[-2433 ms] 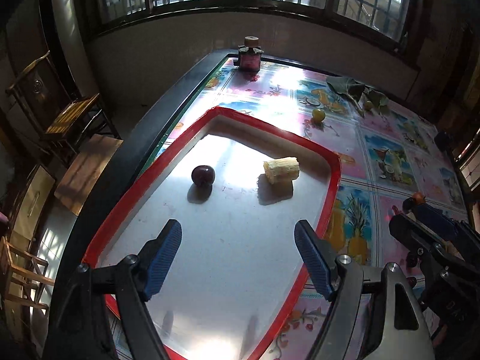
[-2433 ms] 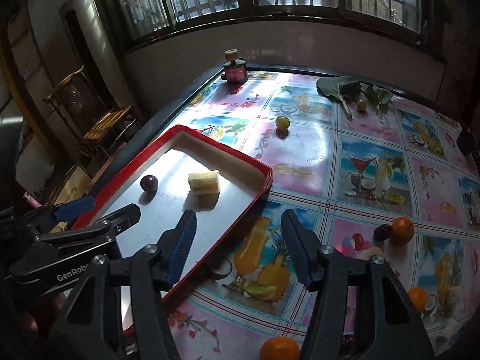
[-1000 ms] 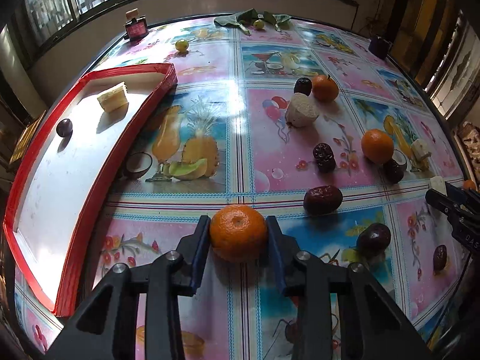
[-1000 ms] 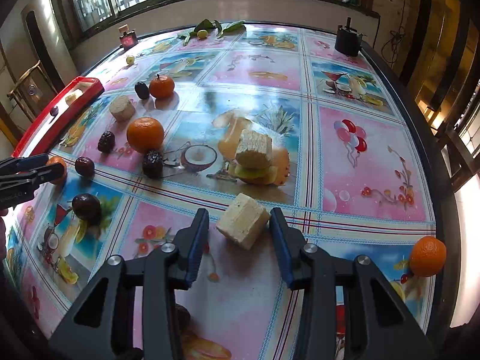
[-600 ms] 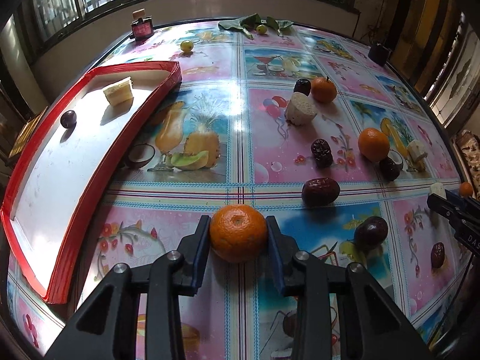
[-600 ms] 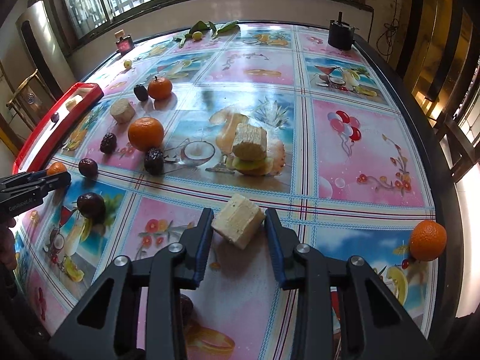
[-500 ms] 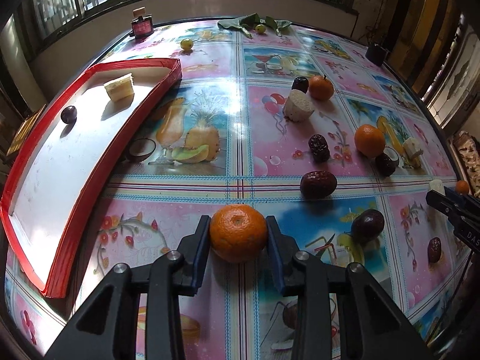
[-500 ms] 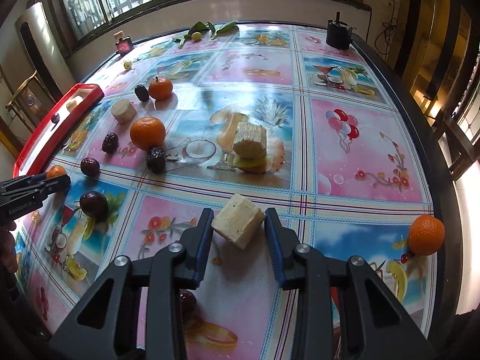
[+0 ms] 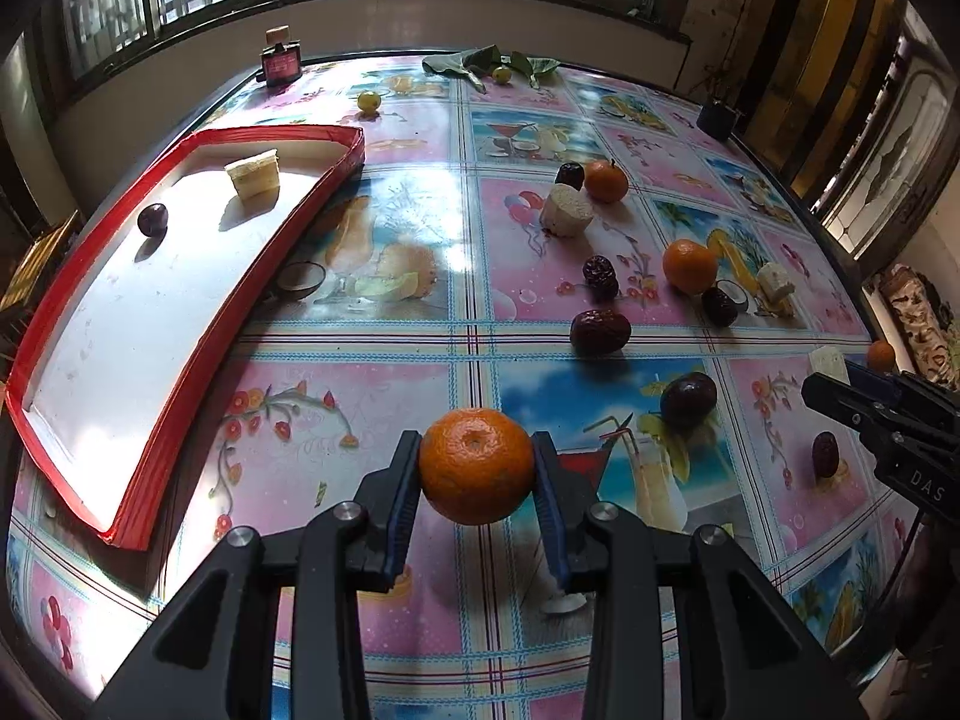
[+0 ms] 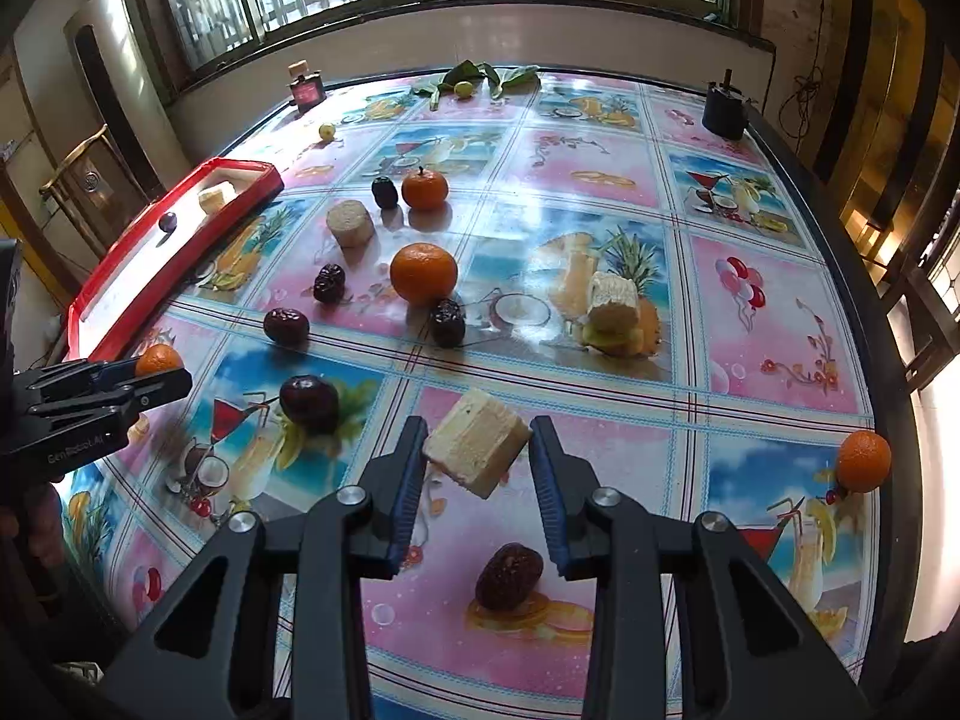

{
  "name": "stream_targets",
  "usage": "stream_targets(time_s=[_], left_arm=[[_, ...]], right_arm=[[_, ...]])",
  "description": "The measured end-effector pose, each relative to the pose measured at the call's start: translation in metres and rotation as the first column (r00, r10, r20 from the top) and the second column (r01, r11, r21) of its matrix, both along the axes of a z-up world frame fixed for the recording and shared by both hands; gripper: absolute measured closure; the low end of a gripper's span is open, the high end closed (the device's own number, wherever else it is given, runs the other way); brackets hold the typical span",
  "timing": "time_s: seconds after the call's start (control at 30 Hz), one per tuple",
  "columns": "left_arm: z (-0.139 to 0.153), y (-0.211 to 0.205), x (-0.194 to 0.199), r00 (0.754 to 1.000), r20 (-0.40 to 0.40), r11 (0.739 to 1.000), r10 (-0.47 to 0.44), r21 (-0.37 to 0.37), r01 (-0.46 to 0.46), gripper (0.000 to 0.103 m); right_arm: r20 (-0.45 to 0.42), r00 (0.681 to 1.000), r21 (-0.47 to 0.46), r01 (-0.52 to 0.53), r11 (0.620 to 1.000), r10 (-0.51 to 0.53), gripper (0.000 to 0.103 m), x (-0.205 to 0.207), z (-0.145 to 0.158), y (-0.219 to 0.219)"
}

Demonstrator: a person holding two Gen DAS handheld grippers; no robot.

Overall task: Organize fruits
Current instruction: 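Carry the orange and white block into the red tray and release both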

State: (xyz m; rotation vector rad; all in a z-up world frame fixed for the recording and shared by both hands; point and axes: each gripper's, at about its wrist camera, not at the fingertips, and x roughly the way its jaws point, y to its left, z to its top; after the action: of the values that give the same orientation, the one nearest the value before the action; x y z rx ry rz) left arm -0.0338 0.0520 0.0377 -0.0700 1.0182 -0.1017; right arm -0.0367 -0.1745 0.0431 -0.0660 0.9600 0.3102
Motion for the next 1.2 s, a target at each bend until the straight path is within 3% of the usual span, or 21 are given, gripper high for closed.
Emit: stream_targets(time_s=[0.57, 0.9, 1.2], left_arm=[[0.025, 0.055, -0.009, 0.998, 0.043, 0.999, 0.046, -0.024, -0.045, 0.068], [0.035, 0.107, 0.006, 0.987, 0.066, 0.989, 0.148, -0.013, -0.147, 0.068], [0.033, 0.171, 0.037, 0.963, 0.053, 0.965, 0.263, 0.009, -0.264, 0.068]], right_arm=[[-0.018, 0.982, 0.055, -0.186, 0.981, 0.187, 0.066, 0.006, 0.011, 0.112], [-0.003, 0.949, 0.085, -0.314, 0.946, 0.315, 0.066, 0.021, 0.021, 0.194], [0.03, 0.917, 0.09, -0.399, 0.913, 0.398, 0.066, 0.049, 0.025, 0.268]])
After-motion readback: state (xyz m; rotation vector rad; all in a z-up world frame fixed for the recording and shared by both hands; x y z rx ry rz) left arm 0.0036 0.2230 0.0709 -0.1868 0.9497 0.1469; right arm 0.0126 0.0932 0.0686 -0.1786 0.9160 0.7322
